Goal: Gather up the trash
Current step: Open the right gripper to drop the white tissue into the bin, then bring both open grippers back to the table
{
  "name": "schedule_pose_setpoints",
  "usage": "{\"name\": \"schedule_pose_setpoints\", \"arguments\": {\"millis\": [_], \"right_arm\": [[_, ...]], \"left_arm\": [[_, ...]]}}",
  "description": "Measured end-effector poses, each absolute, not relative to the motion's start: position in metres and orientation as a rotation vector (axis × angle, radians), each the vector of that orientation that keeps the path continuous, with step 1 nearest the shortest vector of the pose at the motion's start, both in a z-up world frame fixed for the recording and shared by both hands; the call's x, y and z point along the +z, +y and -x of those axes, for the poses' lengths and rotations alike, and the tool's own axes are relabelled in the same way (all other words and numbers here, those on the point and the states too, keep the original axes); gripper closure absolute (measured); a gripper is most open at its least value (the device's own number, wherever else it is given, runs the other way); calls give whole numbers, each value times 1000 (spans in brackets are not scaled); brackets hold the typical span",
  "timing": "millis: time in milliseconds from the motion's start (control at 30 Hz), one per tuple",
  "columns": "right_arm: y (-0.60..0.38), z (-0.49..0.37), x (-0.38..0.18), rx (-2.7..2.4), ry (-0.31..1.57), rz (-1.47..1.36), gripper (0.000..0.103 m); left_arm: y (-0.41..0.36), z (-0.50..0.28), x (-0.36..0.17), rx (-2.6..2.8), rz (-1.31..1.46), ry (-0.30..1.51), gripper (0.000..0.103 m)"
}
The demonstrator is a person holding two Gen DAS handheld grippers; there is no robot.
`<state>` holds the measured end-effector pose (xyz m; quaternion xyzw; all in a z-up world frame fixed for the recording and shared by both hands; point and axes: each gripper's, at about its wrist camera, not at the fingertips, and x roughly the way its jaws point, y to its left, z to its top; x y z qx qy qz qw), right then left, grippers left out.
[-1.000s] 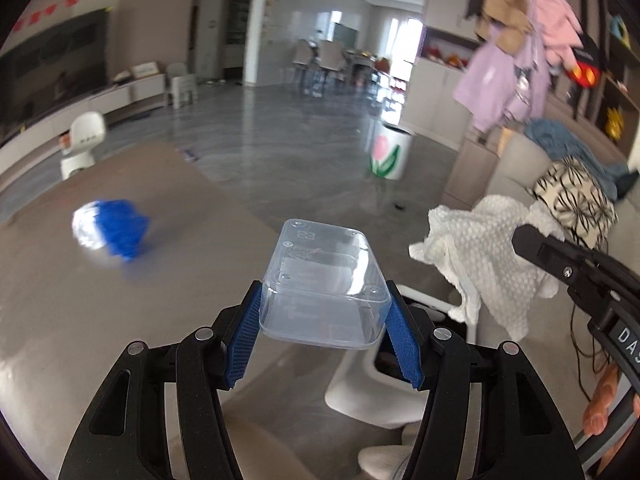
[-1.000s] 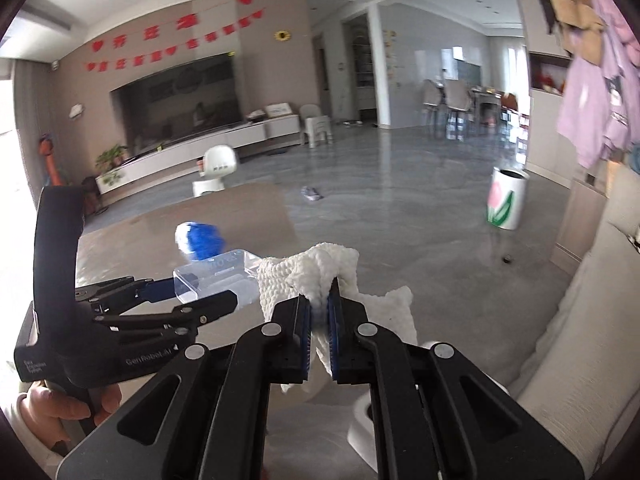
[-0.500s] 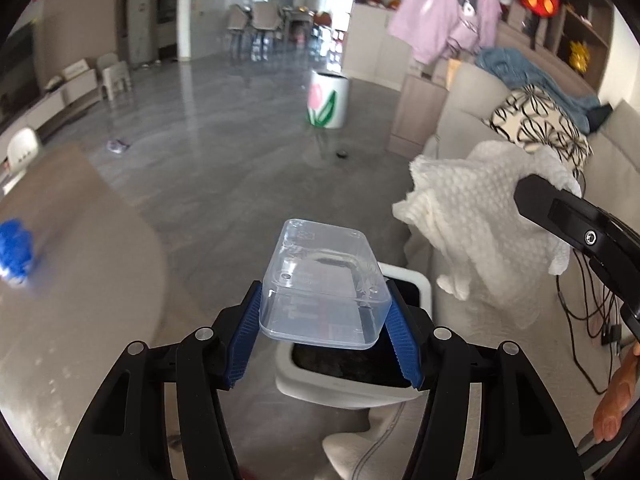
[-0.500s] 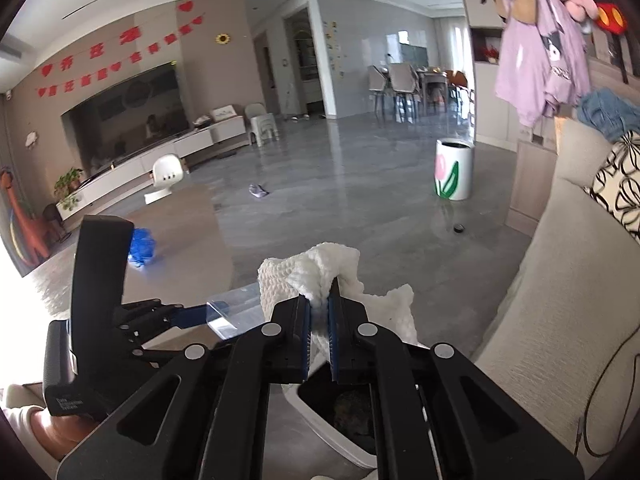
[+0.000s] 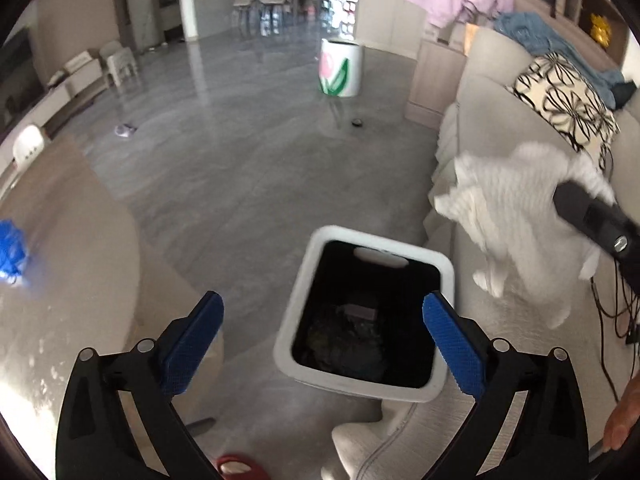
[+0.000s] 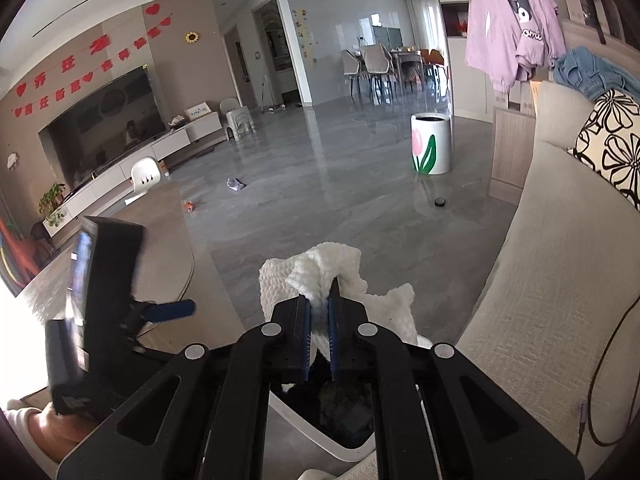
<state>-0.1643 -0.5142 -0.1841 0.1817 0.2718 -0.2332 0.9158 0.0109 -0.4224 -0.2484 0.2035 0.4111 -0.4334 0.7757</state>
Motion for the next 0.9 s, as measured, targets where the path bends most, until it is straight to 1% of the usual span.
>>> {"name": "schedule_pose_setpoints", "arguments": {"millis": [167, 200, 233, 267, 300, 333, 400, 500, 700, 900], "right_arm": [[-522, 144, -202, -458, 601, -391, 94], [-523, 139, -207, -458, 615, -394, 90], [-525, 134, -211, -457, 636, -400, 85], [-528, 129, -218, -440, 661, -418, 50], [-530, 127, -223, -443, 661, -430, 5], [-532, 125, -226, -462, 662, -427, 6], [-533, 121, -229, -484, 694, -415, 4], [-534, 123, -225, -494, 682, -425, 4], [-513, 111, -201, -445, 638, -354, 4], [-487, 82, -177, -356, 593, -308, 4]], "left_arm": [[-408, -30, -236, -868, -392, 860, 5], [-406, -33, -234, -857, -388, 858, 5], [-402, -37, -233, -844, -381, 853, 5], [-398, -40, -232, -835, -374, 851, 5], [-394, -44, -230, -823, -367, 849, 5], [-389, -48, -229, -812, -358, 847, 5], [-381, -52, -226, -799, -339, 839, 5], [-369, -58, -223, -772, -322, 826, 5], [-342, -77, -211, -713, -272, 802, 5], [-302, -106, -197, -614, -212, 765, 5]]}}
